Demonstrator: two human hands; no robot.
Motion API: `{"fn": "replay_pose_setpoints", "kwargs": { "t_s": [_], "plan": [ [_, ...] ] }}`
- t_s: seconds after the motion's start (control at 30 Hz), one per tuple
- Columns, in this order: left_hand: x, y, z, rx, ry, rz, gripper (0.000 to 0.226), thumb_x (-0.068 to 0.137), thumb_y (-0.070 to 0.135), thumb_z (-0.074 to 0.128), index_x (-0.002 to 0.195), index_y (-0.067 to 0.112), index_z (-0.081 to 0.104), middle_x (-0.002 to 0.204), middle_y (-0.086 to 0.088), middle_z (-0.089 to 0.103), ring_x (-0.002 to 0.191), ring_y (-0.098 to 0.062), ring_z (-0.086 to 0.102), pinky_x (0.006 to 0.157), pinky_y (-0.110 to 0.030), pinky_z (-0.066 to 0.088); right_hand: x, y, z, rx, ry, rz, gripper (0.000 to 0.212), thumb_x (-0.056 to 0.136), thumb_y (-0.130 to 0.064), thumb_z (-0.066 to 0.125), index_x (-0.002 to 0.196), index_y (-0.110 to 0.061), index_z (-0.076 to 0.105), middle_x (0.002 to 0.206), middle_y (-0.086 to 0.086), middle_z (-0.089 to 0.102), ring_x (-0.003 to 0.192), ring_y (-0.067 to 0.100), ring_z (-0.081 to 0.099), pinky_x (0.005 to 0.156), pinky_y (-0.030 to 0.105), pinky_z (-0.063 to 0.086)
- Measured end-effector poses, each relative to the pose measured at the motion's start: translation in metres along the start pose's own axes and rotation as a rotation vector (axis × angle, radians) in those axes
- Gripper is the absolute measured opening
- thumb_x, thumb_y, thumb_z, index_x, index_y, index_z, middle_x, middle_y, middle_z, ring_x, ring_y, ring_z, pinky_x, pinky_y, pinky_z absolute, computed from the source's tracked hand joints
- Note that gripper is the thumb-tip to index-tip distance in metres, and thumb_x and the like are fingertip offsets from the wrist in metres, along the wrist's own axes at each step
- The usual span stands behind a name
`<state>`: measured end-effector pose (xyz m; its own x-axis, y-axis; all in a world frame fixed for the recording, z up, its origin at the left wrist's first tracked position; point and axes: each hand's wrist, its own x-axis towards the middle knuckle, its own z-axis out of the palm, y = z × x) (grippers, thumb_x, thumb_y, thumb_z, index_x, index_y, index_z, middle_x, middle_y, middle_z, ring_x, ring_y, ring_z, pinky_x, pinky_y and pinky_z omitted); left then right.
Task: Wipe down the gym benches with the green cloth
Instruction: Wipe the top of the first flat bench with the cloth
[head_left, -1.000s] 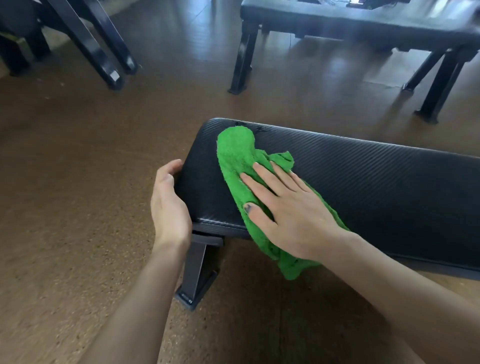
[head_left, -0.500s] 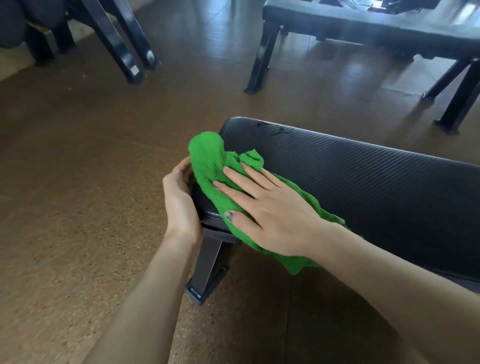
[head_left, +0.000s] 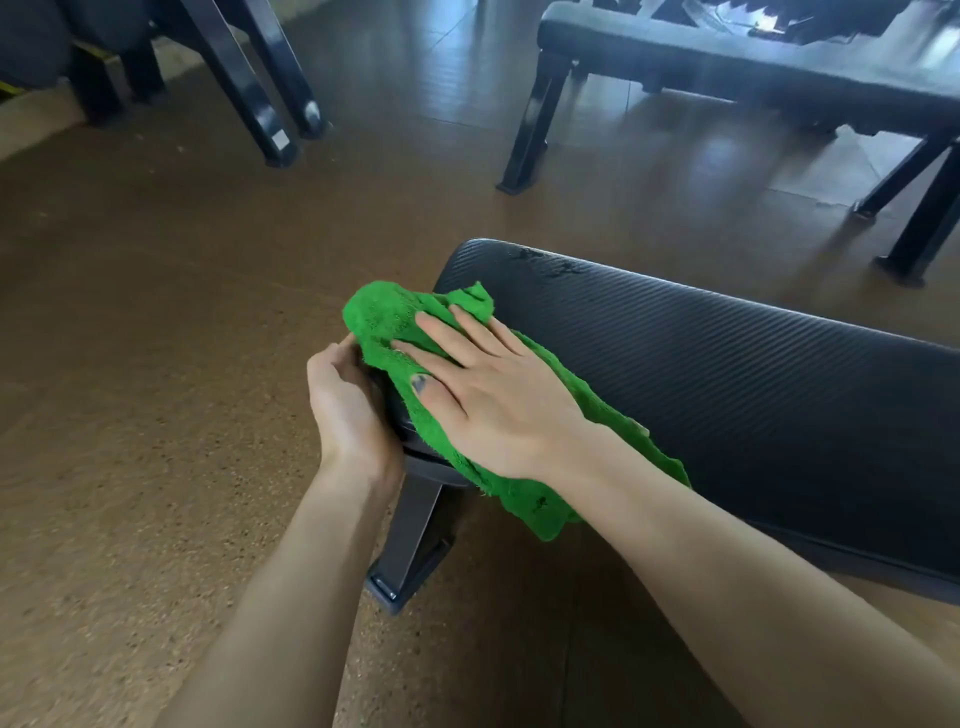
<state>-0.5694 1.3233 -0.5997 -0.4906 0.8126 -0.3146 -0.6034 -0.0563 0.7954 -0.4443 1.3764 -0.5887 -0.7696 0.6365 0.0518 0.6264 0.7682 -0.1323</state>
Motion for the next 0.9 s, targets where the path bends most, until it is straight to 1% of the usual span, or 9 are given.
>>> {"fn": "replay_pose_setpoints", "kwargs": {
  "t_s": [0.07,0.2,0.37,0.43,0.53,0.6,0.67,0.77,0.9],
  "plan": [
    [0.001,0.000,-0.003,-0.007,0.027,-0.015,0.059,0.105,0.040,0.021,0.126,0.012,0.068,0.123,-0.013,0.073,0.118,-0.031,0.068,0.101,-0.045,0.052,-0.026,0.001,-0.002,-0.014,0.005,-0.059,0.058,0.107,-0.048,0.015,0.162,-0.033,0.029,0.172,-0.003,0.021,0.159,0.027,0.011,0.127,0.049,0.012],
    [0.004,-0.002,-0.003,-0.009,0.076,-0.024,0.053,0.103,0.041,0.025,0.126,0.013,0.065,0.112,-0.010,0.075,0.106,-0.030,0.071,0.086,-0.041,0.058,-0.079,0.012,-0.008,-0.132,-0.060,-0.157,0.055,0.111,-0.043,0.022,0.165,-0.035,0.012,0.174,-0.005,0.007,0.160,0.022,0.002,0.129,0.045,0.007],
    [0.002,-0.006,0.003,0.011,0.025,-0.033,0.051,0.102,0.038,0.028,0.093,0.017,0.073,0.098,-0.008,0.075,0.095,-0.027,0.072,0.088,-0.040,0.057,-0.053,0.012,-0.010,-0.091,-0.061,-0.150,0.054,0.110,-0.045,0.021,0.164,-0.037,0.019,0.173,-0.004,0.014,0.160,0.024,0.007,0.129,0.044,0.006],
    [0.001,-0.005,0.007,-0.008,0.040,-0.002,0.051,0.103,0.035,0.028,0.096,0.017,0.076,0.102,-0.006,0.076,0.102,-0.024,0.073,0.094,-0.036,0.056,-0.022,0.015,-0.009,0.005,-0.060,-0.076,0.053,0.110,-0.046,0.017,0.162,-0.037,0.022,0.173,-0.006,0.015,0.160,0.022,0.005,0.129,0.044,0.005],
    [0.001,-0.004,0.012,0.005,0.165,0.053,0.041,0.105,0.030,0.033,0.121,0.019,0.068,0.118,0.002,0.075,0.118,-0.016,0.067,0.110,-0.035,0.048,0.036,0.030,-0.009,0.059,-0.086,0.121,0.054,0.111,-0.046,0.010,0.164,-0.039,0.017,0.174,-0.008,0.007,0.160,0.018,-0.002,0.129,0.044,0.002],
    [0.002,-0.006,0.013,0.099,0.199,0.075,0.036,0.105,0.032,0.038,0.129,0.023,0.063,0.125,0.008,0.071,0.120,-0.008,0.064,0.115,-0.036,0.042,0.060,0.037,-0.009,0.069,-0.089,0.259,0.055,0.110,-0.046,0.009,0.164,-0.039,0.013,0.174,-0.007,0.003,0.160,0.018,-0.005,0.129,0.045,-0.001],
    [0.000,-0.009,0.015,0.235,0.191,0.118,0.039,0.100,0.038,0.039,0.129,0.027,0.063,0.127,0.011,0.068,0.123,-0.007,0.060,0.116,-0.038,0.041,0.061,0.033,-0.007,0.079,-0.079,0.311,0.056,0.110,-0.046,0.008,0.165,-0.037,0.010,0.174,-0.006,0.000,0.160,0.020,-0.007,0.129,0.046,-0.002],
    [0.000,-0.013,0.014,0.292,0.262,0.138,0.044,0.089,0.045,0.040,0.119,0.030,0.068,0.121,0.007,0.071,0.117,-0.013,0.064,0.111,-0.043,0.046,0.018,0.011,-0.004,0.085,-0.047,0.214,0.056,0.110,-0.045,0.010,0.165,-0.034,0.013,0.174,-0.006,0.003,0.160,0.021,-0.005,0.129,0.046,-0.002],
    [0.001,-0.019,0.014,0.346,0.324,0.166,0.034,0.098,0.037,0.039,0.108,0.031,0.070,0.111,0.005,0.073,0.108,-0.016,0.067,0.102,-0.042,0.052,-0.019,0.013,-0.005,0.070,-0.017,0.058,0.057,0.108,-0.046,0.015,0.163,-0.033,0.025,0.172,-0.006,0.016,0.160,0.021,0.005,0.129,0.043,0.004]
  ]
}}
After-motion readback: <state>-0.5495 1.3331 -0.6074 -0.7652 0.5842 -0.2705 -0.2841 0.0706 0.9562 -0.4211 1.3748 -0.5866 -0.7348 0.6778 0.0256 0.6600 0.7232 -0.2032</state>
